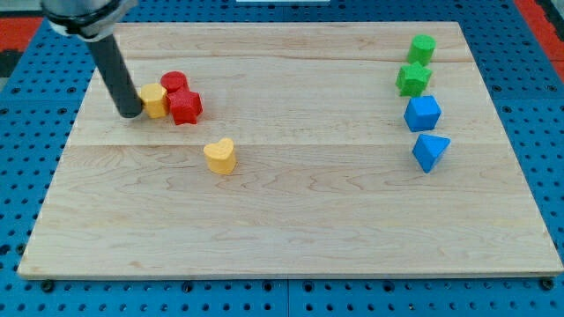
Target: Separate the yellow hexagon and red star
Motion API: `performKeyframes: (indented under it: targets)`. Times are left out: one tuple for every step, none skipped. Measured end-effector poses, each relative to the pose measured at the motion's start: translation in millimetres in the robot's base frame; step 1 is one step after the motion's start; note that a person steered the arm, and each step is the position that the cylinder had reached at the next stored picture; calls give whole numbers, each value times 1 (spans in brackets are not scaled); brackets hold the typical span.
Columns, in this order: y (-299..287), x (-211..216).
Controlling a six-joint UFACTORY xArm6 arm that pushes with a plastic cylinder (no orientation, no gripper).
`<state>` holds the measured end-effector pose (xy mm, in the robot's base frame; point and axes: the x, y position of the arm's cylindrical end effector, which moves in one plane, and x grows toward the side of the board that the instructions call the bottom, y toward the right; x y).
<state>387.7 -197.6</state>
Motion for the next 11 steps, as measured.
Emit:
performKeyframes:
  targets:
    - [17,-12]
    - [27,-31]
    - [38,-45]
    - [48,-47]
    - [48,-37]
    - [70,-21]
    - [95,-17]
    - [98,-40]
    - [140,-32]
    - [174,27]
    - [167,53]
